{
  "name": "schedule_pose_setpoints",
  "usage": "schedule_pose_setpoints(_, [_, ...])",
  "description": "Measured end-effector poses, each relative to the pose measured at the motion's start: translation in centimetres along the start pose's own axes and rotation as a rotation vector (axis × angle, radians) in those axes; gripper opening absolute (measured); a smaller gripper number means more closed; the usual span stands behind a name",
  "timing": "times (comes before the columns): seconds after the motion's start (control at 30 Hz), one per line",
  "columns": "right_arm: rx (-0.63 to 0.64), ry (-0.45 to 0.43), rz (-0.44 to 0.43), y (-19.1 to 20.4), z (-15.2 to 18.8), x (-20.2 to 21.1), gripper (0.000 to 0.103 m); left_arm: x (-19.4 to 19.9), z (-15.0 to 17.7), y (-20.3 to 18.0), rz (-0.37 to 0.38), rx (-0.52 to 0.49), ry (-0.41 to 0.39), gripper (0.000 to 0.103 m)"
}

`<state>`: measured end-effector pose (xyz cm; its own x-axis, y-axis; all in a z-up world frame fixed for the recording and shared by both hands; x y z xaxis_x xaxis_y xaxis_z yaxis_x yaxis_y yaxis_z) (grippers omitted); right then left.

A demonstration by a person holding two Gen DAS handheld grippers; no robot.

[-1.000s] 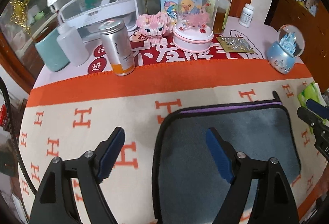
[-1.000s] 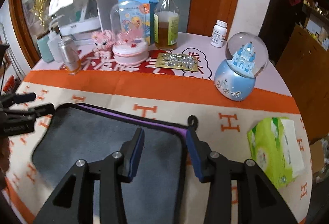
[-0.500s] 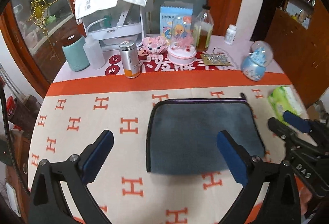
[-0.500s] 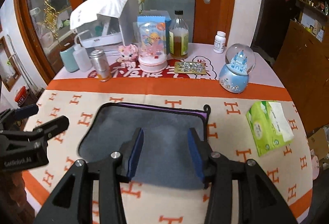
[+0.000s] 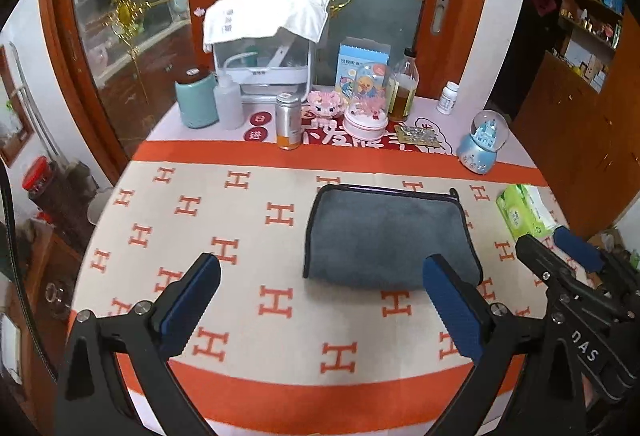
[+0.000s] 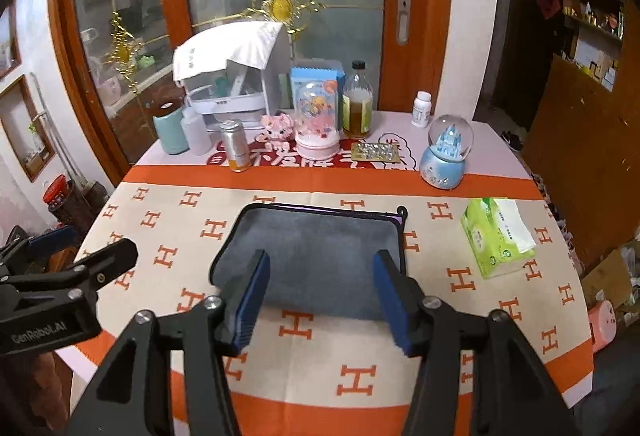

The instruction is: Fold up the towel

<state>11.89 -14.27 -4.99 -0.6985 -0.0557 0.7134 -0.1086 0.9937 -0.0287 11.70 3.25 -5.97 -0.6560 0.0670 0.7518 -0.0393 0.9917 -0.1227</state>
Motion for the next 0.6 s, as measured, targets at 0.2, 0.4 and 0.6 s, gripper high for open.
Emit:
schedule_pose_setpoints(0.2, [-0.001, -0.024, 0.002, 0.6, 0.4, 2.4, 0.059, 2.7, 0.0, 0.1, -0.013, -0.012, -0.043, 0.101])
schedule_pose_setpoints(0.4, [-0.012, -0.040, 0.011, 0.4, 0.7, 3.9, 0.059, 4.1, 0.0, -0.2, 0.002, -0.005, -0.053, 0.101])
schedule_pose_setpoints(0.6, [-0.035, -0.047, 0.024, 0.1, 1.6, 5.0, 0.059, 5.0, 0.6, -0.2, -0.019, 0.007, -0.068, 0.101])
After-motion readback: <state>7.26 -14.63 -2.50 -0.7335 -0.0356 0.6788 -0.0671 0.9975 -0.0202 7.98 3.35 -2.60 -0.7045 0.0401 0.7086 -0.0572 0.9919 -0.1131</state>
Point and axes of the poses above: each gripper's, at about its wrist camera, not at the fingertips, and x roughly against the way its jaws point, y to its left, z to its underside, the point moved 10 cm from there along -x, roughly the way its jaws point, and after that the axes turned 3 degrees about x, right-handed, at the moved point
